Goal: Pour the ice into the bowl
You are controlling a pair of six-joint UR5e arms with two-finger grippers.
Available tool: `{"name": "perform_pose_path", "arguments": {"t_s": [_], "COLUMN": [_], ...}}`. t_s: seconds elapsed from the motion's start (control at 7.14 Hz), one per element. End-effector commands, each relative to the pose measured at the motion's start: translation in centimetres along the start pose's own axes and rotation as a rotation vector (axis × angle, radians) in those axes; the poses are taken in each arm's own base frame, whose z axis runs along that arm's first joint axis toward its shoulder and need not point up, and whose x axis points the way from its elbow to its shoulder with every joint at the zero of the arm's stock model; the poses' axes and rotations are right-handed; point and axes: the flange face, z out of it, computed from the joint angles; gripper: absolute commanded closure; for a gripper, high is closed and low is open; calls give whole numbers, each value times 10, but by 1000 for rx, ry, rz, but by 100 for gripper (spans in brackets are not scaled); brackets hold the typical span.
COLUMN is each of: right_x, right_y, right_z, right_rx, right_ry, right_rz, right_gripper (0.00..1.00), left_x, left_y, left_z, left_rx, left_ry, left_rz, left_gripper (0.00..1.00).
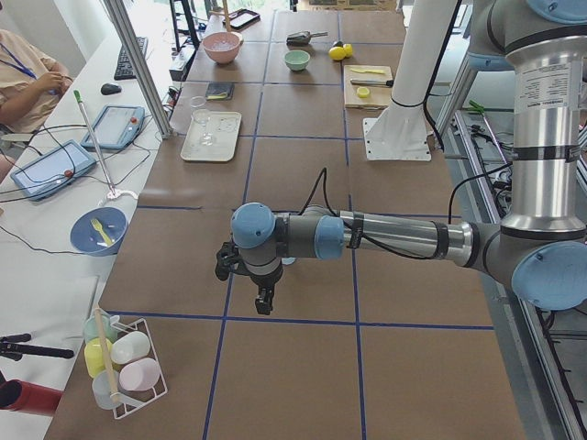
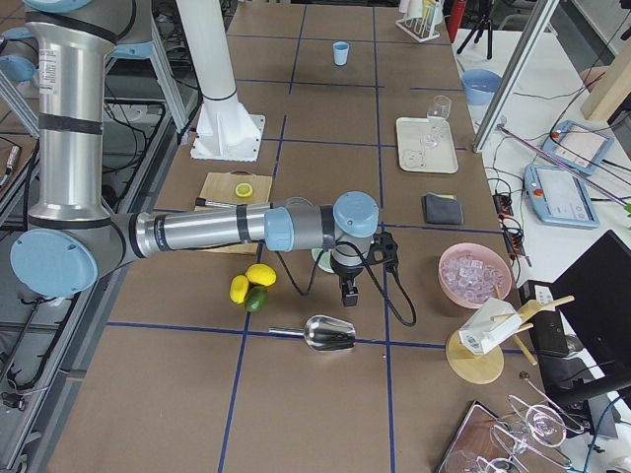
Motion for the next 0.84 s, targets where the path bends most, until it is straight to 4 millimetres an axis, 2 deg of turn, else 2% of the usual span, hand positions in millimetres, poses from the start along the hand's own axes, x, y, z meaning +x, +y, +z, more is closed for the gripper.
{"name": "perform_pose_path", "arguments": {"t_s": [0.0, 0.7], "right_x": [-1, -1], "right_y": [2, 0], "right_z": [0, 1], "right_rx": [-1, 3], "right_ry": [-13, -7], "right_rz": [1, -6], "right_gripper": [0, 0], "left_x": [4, 20], "left_y": [-5, -7], "left_z": [-4, -19], "left_rx": [6, 41], "left_ry": [0, -5], "left_rz": [28, 65], "left_gripper": [0, 0]}}
